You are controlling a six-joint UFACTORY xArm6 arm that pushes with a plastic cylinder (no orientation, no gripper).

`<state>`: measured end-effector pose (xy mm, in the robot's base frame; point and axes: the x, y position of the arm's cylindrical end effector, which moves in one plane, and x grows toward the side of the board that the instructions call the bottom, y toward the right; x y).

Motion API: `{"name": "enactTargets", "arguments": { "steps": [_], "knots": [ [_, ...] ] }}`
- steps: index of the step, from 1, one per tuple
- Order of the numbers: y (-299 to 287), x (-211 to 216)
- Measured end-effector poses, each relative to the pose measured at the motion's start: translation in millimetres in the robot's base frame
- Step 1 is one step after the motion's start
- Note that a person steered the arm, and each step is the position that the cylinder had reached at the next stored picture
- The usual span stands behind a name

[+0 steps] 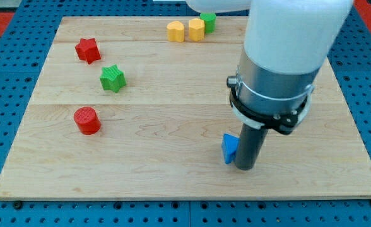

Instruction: Place the blue triangle to the top left of the blue cube

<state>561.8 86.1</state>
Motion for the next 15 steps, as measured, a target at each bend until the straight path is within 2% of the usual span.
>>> {"name": "enactTargets", "arguments": {
  "steps": [1, 2, 3, 4, 5, 6, 7, 9, 10, 11, 14, 15],
  "knots": [
    [82.9, -35.6],
    [113.7, -77.8],
    [116.9, -110.8],
    [126.7, -93.0],
    [113.3, -8.5],
    [57.7, 26.5],
    [10.2, 17.8],
    [-18.4, -41.8],
    [-24.1, -22.8],
    [-51.0, -32.5],
    [-65.7, -131.1],
    [-20.9, -169.7]
  ]
}}
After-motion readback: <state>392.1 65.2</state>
